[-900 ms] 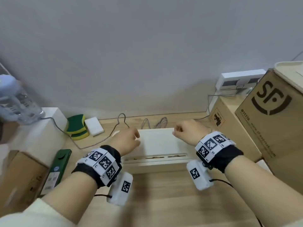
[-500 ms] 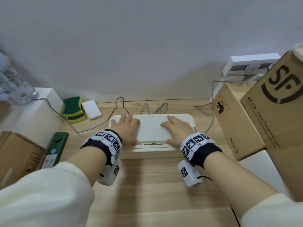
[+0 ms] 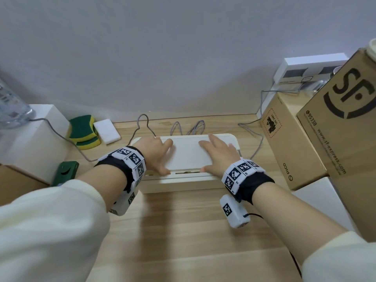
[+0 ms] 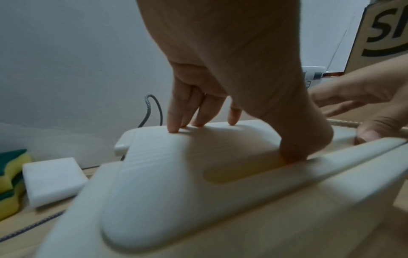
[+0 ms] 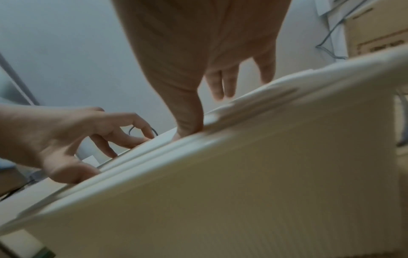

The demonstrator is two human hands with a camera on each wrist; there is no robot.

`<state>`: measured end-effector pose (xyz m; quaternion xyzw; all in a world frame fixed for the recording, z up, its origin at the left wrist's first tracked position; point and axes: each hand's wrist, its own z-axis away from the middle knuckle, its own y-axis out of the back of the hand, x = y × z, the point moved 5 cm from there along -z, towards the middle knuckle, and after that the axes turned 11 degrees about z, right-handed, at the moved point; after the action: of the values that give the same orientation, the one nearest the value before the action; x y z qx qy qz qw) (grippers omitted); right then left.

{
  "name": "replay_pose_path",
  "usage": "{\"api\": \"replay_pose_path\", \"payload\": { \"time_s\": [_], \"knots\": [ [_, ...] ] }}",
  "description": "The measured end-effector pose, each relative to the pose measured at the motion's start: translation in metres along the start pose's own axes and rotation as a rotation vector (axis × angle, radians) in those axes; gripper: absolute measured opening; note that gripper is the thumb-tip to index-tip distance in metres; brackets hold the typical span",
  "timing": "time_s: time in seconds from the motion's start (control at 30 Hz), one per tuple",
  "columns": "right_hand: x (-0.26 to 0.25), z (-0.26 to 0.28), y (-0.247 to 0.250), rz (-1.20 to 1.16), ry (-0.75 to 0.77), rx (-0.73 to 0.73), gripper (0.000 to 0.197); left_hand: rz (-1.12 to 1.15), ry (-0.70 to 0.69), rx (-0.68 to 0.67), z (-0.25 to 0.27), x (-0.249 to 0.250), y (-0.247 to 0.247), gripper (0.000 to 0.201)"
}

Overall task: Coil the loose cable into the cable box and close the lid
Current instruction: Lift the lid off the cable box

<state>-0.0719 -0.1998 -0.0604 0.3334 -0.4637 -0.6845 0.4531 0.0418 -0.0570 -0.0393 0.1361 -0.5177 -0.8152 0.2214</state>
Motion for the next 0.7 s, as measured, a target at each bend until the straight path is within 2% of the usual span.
{"api": "replay_pose_path", "payload": {
  "time_s": [0.07, 0.17, 0.23, 0.3, 0.37, 0.43, 0.5, 0.57, 0.7],
  "knots": [
    [0.013, 0.005, -0.004, -0.033, -0.181, 0.032, 0.105, -0.018, -0.008, 0.009, 0.0, -0.001, -0.003, 0.084],
    [0.027, 0.012, -0.015, -0.161, -0.342, -0.067, 0.115, 0.037, -0.007, 0.069, 0.002, -0.005, -0.003, 0.071],
    [0.026, 0.016, -0.018, -0.135, -0.34, -0.102, 0.112, 0.295, 0.076, 0.18, 0.006, -0.015, 0.005, 0.048],
    [0.023, 0.019, -0.018, -0.098, -0.343, -0.058, 0.108, 0.528, 0.167, 0.294, 0.01, -0.032, 0.007, 0.037],
    [0.023, 0.022, -0.017, -0.128, -0.372, 0.002, 0.104, 0.704, 0.256, 0.377, 0.016, -0.043, -0.002, 0.041],
    [0.024, 0.025, -0.015, -0.18, -0.399, 0.042, 0.101, 0.879, 0.427, 0.456, 0.026, -0.052, -0.018, 0.055],
    [0.024, 0.026, -0.013, -0.208, -0.409, 0.06, 0.099, 1.082, 0.617, 0.402, 0.034, -0.056, -0.043, 0.061],
    [0.022, 0.028, -0.012, -0.247, -0.418, 0.063, 0.098, 1.329, 0.679, 0.285, 0.035, -0.054, -0.059, 0.053],
    [0.018, 0.026, -0.01, -0.269, -0.404, 0.067, 0.098, 1.621, 0.778, 0.284, 0.038, -0.053, -0.06, 0.047]
  ]
}}
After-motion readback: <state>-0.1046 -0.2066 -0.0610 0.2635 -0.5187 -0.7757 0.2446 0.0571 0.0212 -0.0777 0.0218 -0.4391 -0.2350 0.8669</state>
